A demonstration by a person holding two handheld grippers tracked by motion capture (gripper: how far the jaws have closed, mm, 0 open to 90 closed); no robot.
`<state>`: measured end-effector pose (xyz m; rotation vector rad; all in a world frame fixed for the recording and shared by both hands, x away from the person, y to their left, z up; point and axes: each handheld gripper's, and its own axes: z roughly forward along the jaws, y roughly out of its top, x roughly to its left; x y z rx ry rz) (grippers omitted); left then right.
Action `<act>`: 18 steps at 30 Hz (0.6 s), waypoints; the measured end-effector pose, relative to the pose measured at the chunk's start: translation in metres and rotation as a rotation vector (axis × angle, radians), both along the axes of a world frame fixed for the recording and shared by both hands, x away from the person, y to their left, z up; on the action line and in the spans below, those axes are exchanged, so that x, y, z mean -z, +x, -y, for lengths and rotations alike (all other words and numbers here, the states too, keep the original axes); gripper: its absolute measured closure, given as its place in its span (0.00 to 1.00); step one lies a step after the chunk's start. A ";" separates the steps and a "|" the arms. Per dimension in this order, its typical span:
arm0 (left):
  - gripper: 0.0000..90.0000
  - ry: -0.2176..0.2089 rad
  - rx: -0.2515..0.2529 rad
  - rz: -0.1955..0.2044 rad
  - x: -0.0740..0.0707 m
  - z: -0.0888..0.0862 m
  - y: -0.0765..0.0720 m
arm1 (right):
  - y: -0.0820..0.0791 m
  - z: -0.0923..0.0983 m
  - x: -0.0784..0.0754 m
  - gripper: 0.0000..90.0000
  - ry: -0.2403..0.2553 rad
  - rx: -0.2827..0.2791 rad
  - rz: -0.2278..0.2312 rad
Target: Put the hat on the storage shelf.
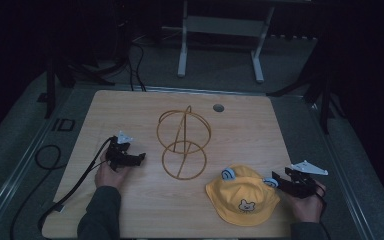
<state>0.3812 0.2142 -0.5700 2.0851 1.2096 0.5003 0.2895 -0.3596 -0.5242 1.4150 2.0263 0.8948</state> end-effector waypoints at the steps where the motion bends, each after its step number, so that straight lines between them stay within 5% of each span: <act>1: 0.15 0.000 0.000 0.000 0.000 0.000 0.000 | 0.001 -0.001 -0.002 0.48 -0.008 -0.013 -0.010; 6: 0.15 0.000 0.000 0.000 0.000 0.000 0.000 | 0.006 -0.003 -0.013 0.50 -0.057 -0.093 -0.067; 10: 0.15 -0.003 -0.002 0.001 0.000 0.000 0.000 | 0.011 -0.001 -0.021 0.50 -0.044 -0.155 -0.099; 18: 0.15 -0.003 -0.002 0.000 0.000 0.000 0.000 | 0.011 0.001 -0.050 0.48 -0.079 -0.229 -0.101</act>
